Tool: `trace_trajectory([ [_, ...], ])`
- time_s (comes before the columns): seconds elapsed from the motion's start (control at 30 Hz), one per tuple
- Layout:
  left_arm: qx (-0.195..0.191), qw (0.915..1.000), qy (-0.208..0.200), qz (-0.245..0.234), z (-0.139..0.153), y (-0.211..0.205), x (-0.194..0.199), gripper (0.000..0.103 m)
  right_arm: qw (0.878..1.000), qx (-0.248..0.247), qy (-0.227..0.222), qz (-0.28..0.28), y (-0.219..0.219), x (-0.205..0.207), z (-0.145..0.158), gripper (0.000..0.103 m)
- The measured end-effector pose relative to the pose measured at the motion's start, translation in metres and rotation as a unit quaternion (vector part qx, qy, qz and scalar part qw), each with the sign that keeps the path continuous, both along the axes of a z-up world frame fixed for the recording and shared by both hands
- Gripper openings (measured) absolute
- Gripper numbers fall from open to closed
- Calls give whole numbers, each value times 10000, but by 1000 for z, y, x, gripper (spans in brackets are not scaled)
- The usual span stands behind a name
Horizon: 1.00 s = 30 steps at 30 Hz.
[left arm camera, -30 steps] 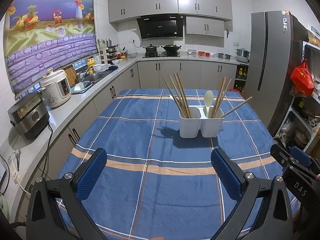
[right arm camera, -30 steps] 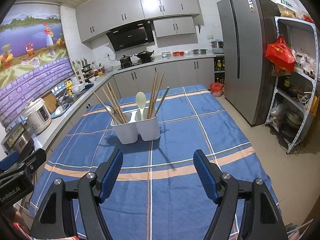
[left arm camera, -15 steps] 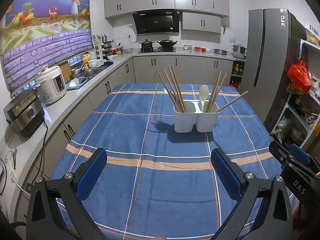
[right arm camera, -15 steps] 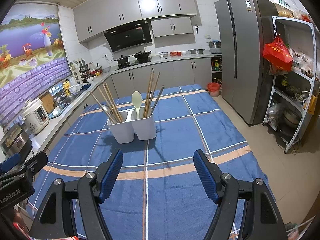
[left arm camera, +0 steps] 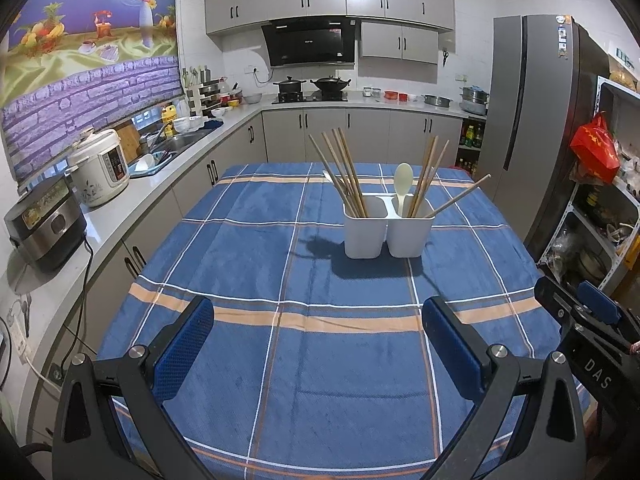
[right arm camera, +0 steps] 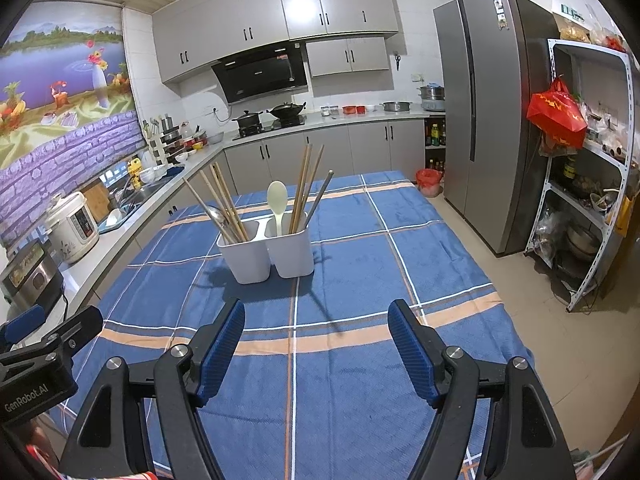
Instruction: Organize utensils
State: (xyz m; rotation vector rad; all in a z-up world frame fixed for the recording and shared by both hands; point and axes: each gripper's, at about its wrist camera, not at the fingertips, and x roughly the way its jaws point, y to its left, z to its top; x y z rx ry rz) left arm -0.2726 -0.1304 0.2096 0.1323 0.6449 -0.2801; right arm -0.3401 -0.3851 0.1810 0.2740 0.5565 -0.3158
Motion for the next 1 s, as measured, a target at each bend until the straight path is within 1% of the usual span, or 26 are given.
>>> trace_trajectory([
  [0.57, -68, 9999, 108, -94, -3, 6, -5, 103, 9999, -96, -85, 49, 5, -4, 5, 79],
  [1.0, -81, 9999, 136, -59, -5, 5, -6, 103, 9997, -144, -100, 141, 10, -3, 5, 80],
])
